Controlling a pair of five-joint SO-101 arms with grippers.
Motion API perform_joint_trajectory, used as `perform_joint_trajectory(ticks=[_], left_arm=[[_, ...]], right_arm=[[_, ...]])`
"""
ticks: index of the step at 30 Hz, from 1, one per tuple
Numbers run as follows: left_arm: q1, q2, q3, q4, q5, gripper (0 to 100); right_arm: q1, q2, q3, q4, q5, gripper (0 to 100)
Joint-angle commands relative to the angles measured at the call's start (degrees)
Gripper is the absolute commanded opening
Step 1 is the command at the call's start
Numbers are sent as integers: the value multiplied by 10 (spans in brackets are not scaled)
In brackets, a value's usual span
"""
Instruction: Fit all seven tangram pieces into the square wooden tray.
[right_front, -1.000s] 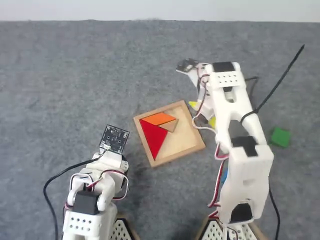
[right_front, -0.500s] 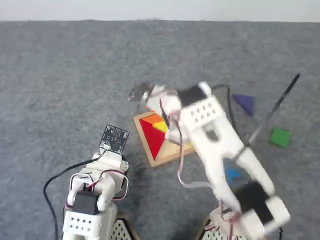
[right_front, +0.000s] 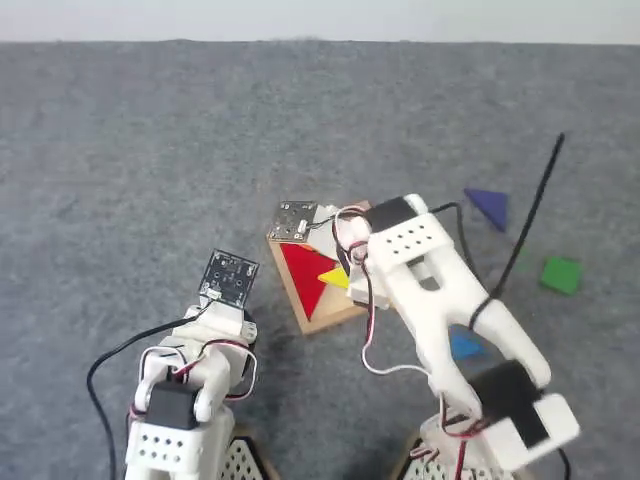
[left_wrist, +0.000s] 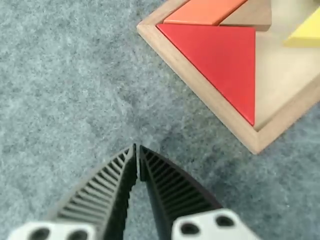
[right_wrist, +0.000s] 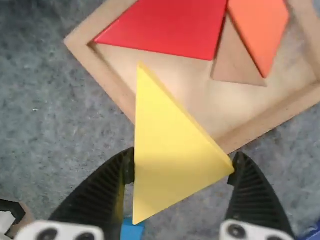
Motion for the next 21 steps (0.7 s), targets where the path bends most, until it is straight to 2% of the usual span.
perform_joint_trajectory(ticks=[1,7,21], left_arm=[[-3,-12,-7,3,3,13],[-3,-12,-7,3,3,13],[-3,-12,-7,3,3,13]], right_arm=[[7,50,-95,-7,26,194],[0,180,-198,-1,33,191],[-32,206,-150,11,221,190]])
